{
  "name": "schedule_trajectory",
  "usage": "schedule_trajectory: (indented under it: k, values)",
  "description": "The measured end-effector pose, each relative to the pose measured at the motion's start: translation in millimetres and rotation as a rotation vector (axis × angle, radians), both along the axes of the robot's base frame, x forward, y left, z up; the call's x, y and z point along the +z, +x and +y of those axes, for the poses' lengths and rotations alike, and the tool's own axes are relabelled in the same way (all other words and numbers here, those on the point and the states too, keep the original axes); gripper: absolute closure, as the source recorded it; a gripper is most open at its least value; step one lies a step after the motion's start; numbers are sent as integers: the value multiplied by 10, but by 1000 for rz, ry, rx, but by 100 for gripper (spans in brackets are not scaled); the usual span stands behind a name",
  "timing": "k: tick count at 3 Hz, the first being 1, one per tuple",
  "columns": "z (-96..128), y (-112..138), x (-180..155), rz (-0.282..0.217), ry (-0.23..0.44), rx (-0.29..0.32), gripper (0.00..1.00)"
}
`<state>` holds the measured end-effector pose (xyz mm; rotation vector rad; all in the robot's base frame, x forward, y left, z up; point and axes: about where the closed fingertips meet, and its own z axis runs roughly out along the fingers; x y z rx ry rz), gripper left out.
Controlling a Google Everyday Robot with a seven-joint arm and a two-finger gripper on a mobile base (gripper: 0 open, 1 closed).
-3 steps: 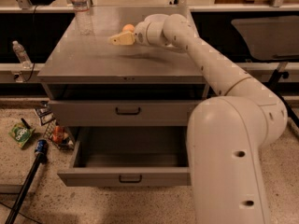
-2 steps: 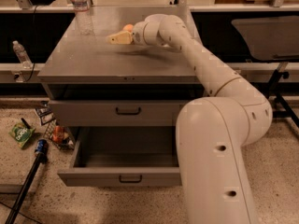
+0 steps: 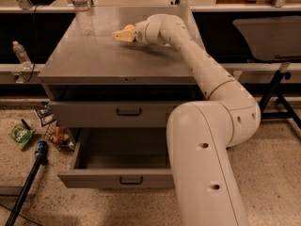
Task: Place orange into middle drawer
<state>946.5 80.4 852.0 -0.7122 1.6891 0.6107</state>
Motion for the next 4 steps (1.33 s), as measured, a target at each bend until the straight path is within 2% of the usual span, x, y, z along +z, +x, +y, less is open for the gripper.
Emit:
schedule_trajectory:
  k: [2, 3, 4]
  values:
    - [-33, 14, -43, -3, -20, 12, 72]
    - [-90, -224, 86, -16, -7, 87, 95]
    - [-277, -987, 329, -56, -1, 248, 100]
